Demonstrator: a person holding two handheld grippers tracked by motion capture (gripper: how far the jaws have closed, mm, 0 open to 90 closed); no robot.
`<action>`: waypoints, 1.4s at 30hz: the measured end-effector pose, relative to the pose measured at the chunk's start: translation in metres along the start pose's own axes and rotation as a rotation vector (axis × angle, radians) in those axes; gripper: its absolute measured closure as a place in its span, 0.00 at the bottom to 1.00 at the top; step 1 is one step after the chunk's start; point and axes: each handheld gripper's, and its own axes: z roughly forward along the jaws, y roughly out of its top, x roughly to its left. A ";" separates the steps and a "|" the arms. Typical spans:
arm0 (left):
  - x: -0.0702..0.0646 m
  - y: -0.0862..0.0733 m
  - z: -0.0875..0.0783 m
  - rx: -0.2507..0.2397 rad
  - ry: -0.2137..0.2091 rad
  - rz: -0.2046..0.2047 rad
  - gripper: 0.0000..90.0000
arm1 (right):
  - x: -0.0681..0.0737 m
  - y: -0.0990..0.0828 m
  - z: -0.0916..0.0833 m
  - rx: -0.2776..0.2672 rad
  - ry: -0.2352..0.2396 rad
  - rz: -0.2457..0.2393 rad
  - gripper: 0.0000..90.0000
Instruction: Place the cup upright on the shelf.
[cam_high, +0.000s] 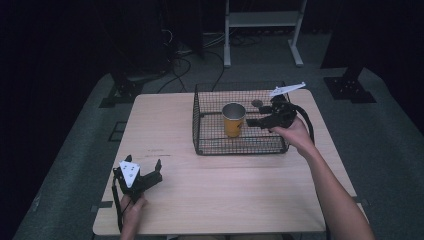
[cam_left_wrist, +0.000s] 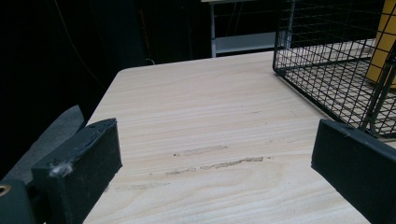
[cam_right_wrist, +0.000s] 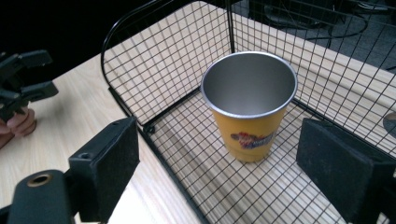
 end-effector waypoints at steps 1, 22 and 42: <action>0.000 0.000 0.000 0.001 0.001 -0.001 0.01 | 0.001 -0.001 -0.001 0.002 0.003 -0.003 0.14; 0.000 0.000 0.000 0.003 0.005 -0.008 0.01 | 0.028 -0.045 -0.034 -0.021 0.083 -0.036 0.14; 0.000 0.000 0.000 0.003 0.004 0.001 0.01 | 0.040 -0.087 -0.042 -0.025 0.128 -0.045 0.14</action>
